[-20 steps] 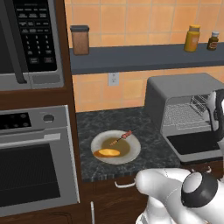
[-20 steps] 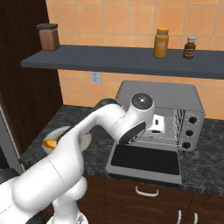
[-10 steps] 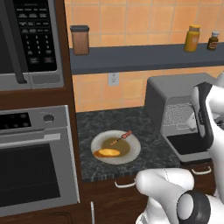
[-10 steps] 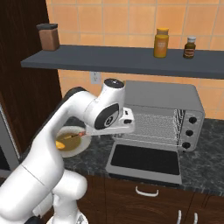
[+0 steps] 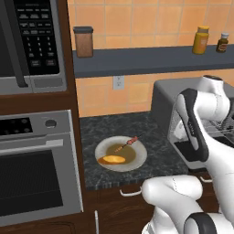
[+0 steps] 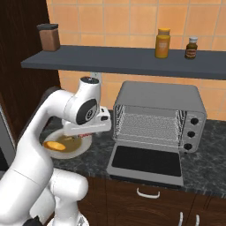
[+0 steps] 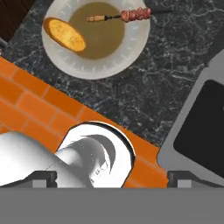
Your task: Pick up the kebab skewer and baguette bread, and place them inside the toaster oven. Close the toaster oven door and start by setting the timer.
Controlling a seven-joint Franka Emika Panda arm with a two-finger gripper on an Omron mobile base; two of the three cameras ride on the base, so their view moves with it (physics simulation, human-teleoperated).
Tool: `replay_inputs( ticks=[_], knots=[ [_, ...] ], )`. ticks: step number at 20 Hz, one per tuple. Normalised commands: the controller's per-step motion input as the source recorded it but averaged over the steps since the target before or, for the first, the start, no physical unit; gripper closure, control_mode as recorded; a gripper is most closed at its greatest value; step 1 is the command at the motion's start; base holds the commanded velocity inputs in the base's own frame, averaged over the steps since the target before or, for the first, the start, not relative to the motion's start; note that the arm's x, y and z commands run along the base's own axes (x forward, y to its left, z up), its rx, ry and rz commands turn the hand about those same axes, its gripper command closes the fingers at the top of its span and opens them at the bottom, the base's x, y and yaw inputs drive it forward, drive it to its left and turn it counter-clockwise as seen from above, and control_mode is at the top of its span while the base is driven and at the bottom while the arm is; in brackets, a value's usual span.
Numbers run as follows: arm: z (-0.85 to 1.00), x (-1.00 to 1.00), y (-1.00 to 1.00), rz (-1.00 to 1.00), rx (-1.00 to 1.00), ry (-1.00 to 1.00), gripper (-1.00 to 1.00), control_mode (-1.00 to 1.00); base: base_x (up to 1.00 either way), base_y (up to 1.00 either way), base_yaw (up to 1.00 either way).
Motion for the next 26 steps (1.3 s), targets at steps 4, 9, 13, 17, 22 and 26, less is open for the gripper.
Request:
replay_inputs(
  ticks=[4, 9, 13, 17, 22, 26],
  knots=[
    [-0.20, 0.33, 0.57, -0.34, -0.01, 0.00, -1.00, -1.00, 0.00, 0.00, 0.00],
    [-0.18, 0.25, 0.25, -0.41, -0.03, 0.02, -1.00, -1.00, 0.00, 0.00, 0.00],
    [-0.14, 0.24, 0.40, -0.45, -0.01, 0.05, -1.00, -1.00, 0.00, 0.00, 0.00],
    [-0.22, 0.37, 0.42, -0.42, 0.00, 0.02, -1.00, -1.00, 0.00, 0.00, 0.00],
    [-0.28, 0.61, 0.19, -0.33, 0.01, 0.02, -1.00, -1.00, 0.00, 0.00, 0.00],
    [-0.21, 0.66, 0.08, -0.16, 0.01, 0.17, -1.00, -1.00, 0.00, 0.00, 0.00]
  ],
)
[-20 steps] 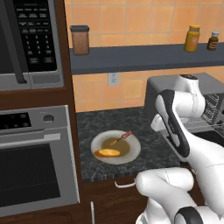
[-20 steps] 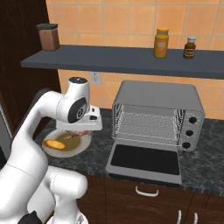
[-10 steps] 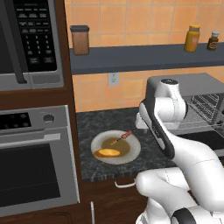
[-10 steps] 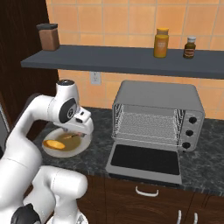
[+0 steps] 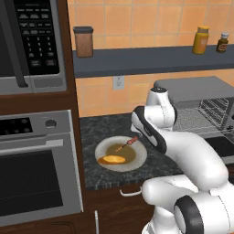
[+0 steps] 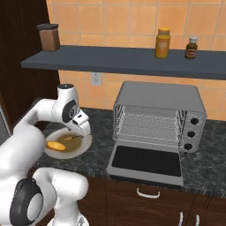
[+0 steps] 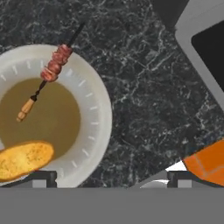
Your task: Pick up the kebab skewer and baguette bread, and place them inside the toaster oven. Close the toaster oven door and start by setting the timer.
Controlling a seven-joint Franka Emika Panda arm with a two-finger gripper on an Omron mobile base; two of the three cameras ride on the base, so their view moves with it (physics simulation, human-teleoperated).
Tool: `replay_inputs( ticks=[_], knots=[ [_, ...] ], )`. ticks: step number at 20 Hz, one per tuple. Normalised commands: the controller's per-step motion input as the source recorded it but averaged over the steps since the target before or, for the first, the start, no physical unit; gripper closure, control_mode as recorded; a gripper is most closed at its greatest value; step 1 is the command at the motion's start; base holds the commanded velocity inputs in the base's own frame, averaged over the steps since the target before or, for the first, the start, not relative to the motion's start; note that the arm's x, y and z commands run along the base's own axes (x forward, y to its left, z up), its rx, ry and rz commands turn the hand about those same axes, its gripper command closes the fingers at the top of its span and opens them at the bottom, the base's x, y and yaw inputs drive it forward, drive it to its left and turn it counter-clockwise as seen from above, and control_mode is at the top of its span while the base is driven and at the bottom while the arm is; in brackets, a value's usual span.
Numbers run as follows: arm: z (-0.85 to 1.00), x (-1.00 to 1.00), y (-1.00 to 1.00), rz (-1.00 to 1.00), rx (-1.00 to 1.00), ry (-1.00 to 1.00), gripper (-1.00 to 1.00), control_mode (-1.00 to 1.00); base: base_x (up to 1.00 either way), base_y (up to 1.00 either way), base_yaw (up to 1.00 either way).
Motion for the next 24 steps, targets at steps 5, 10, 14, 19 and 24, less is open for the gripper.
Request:
replay_inputs(
  ticks=[5, 10, 14, 19, 24],
  knots=[
    [-0.34, 0.54, 0.20, -0.07, 0.00, 0.25, -1.00, -1.00, 0.00, 0.00, 0.00],
    [-0.44, 0.67, 0.32, -0.08, 0.00, 0.13, -1.00, -1.00, 0.00, 0.00, 0.00],
    [-0.51, 0.49, 0.07, -0.06, 0.00, 0.06, -1.00, -1.00, 0.00, 0.00, 0.00],
    [-0.43, 0.30, 0.00, -0.07, 0.00, 0.00, -1.00, -1.00, 0.00, 0.00, 0.00],
    [-0.36, 0.10, 0.00, -0.04, 0.00, 0.00, -1.00, -1.00, 0.00, 0.00, 0.00]
  ],
)
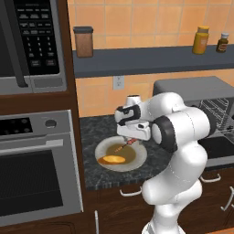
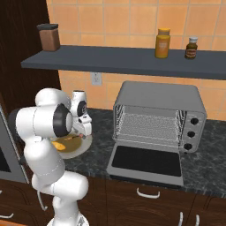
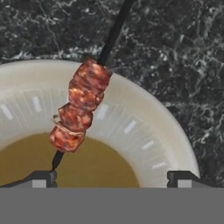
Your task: Pick up the kebab skewer and baguette bread, and place them inside the toaster oven. Close the toaster oven door and start by setting the timer.
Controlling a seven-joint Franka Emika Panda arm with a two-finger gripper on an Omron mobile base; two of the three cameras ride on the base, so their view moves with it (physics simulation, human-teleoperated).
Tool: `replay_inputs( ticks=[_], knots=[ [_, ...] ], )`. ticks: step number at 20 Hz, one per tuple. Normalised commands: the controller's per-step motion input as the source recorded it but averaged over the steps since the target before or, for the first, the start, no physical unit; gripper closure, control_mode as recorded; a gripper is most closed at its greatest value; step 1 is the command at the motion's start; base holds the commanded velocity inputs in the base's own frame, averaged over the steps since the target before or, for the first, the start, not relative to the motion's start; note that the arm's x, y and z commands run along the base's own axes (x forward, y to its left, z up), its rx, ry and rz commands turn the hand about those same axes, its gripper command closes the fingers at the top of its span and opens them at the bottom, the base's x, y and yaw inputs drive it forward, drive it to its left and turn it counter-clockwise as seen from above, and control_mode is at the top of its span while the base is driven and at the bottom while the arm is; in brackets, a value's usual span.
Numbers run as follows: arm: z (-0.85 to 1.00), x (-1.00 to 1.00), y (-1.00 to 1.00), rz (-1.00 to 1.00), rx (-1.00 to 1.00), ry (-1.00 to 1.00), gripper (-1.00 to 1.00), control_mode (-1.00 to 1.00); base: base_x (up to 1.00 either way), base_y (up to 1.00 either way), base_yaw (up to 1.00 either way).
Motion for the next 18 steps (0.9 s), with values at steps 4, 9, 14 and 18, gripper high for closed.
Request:
replay_inputs(
  ticks=[4, 9, 14, 18],
  knots=[
    [-0.19, 0.20, 0.00, -0.01, 0.00, -0.01, -1.00, -1.00, 0.00, 0.00, 0.00],
    [-0.18, 0.18, 0.00, -0.01, 0.00, -0.04, -1.00, -1.00, 0.00, 0.00, 0.00],
    [-0.25, 0.19, 0.00, -0.01, 0.00, -0.07, -1.00, -1.00, 0.00, 0.00, 0.00],
    [-0.30, 0.06, 0.00, 0.00, 0.00, -0.03, -1.00, -1.00, 0.00, 0.00, 0.00]
  ],
)
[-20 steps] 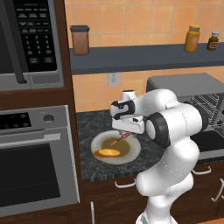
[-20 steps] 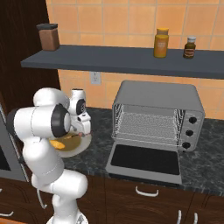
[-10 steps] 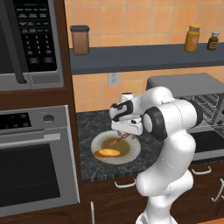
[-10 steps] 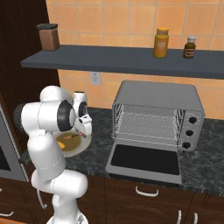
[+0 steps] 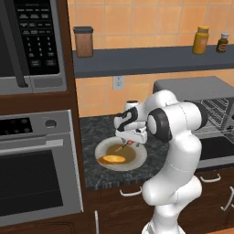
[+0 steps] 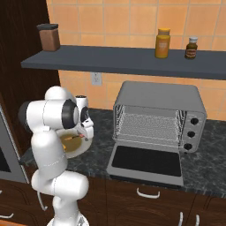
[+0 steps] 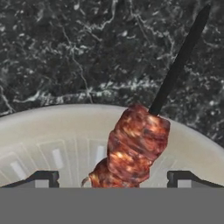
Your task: Pick up the kebab skewer and baguette bread, and place them inside the toaster oven. Close the toaster oven door and start by setting the timer.
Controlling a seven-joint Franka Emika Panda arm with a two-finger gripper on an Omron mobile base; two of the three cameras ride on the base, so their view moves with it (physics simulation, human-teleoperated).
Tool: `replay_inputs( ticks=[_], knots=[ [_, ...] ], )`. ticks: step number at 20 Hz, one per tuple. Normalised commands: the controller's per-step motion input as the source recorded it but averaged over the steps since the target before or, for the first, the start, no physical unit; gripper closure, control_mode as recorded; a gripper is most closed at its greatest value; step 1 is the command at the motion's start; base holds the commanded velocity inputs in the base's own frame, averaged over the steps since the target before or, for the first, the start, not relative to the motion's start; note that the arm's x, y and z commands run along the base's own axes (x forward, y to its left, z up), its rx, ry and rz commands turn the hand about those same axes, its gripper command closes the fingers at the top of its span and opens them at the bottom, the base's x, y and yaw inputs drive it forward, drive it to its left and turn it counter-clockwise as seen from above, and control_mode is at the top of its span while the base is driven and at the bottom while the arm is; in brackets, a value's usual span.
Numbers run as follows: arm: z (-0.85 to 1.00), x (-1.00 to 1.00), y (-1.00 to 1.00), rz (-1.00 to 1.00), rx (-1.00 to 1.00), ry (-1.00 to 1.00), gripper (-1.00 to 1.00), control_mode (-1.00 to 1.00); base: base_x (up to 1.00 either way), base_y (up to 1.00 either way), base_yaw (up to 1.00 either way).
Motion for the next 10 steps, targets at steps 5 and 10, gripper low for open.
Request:
replay_inputs(
  ticks=[5, 10],
  knots=[
    [-0.08, 0.00, 0.00, 0.00, 0.00, 0.00, -1.00, -1.00, 0.00, 0.00, 0.00],
    [0.00, 0.00, 0.00, 0.00, 0.00, 0.00, 1.00, -1.00, 0.00, 0.00, 0.00]
  ],
)
